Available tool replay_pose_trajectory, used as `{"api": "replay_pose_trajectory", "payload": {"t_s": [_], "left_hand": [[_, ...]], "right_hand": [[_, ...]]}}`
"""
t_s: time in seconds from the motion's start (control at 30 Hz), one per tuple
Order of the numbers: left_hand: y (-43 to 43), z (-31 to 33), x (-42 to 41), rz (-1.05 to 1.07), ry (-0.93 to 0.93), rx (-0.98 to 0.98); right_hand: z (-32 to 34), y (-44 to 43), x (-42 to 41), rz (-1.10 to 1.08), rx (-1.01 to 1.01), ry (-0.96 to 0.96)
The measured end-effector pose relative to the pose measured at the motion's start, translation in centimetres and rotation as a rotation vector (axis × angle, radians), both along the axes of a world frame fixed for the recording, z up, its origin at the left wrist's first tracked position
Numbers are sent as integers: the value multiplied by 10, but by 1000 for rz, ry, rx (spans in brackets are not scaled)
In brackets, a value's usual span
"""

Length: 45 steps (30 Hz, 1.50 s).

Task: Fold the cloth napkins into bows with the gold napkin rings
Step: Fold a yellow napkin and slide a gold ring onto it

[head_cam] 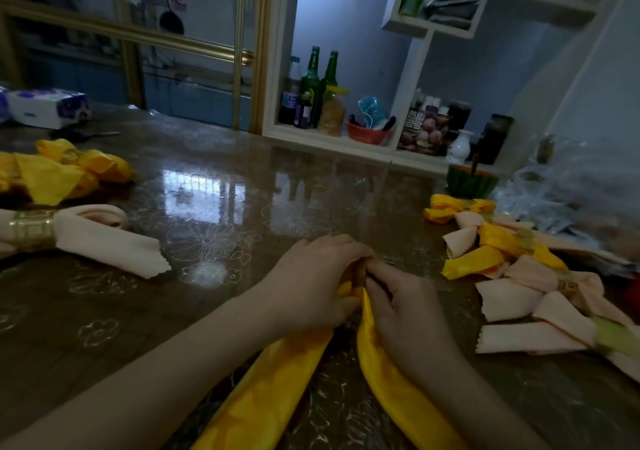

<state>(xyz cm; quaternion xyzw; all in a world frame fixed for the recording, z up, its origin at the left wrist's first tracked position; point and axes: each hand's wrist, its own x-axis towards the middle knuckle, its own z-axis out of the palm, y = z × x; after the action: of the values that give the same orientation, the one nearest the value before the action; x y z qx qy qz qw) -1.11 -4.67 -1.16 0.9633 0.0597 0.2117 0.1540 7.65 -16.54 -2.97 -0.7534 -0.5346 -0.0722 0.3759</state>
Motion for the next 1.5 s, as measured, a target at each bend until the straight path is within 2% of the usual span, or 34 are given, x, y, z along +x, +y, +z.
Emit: {"api": "replay_pose_trajectory", "payload": {"t_s": [0.07,0.2,0.23,0.3,0.4,0.5,0.6,0.7,0.77,0.83,0.9,1.0,1.13,1.23,1.37,1.5], "left_hand": [[-1,5,0,-7,-28,-62],[14,9,-7,77,14,-120],[19,8,-10,113,34,-121],[25,6,-11,138,50,-98],[17,5,-8,112,34,-46],[13,3,-5,117,-31,29],[15,0,-6,100,-122,73],[15,-1,-6,81,-149,69],[12,3,-6,131,-205,-128],[10,6,-5,187,-306,-484],[12,8,-4,212,-341,-761],[7,2,-2,172,-239,-1019],[-11,5,-2,-56,-46,-1460],[-12,10,-4,-111,-19,-1492],[-10,0,-1,4,-45,-1486],[-8,-8,4,105,-199,-1525]], "right_hand": [[-1,0,0,-16,108,-62],[-1,-5,2,-59,243,-379],[-1,-6,5,-49,244,-374],[2,-7,5,-71,214,-186],[6,-6,10,-118,129,217],[13,-6,12,-69,129,520],[15,-4,8,-84,-36,580],[19,-4,5,-115,-2,691],[21,-5,9,-152,93,810],[21,-7,12,-180,201,970],[23,-7,15,-150,294,1106],[20,-5,12,-66,338,1220],[18,-4,6,6,300,1260],[21,-5,7,-28,244,1249],[20,-5,8,-21,231,1182],[19,-5,3,42,229,1154]]}}
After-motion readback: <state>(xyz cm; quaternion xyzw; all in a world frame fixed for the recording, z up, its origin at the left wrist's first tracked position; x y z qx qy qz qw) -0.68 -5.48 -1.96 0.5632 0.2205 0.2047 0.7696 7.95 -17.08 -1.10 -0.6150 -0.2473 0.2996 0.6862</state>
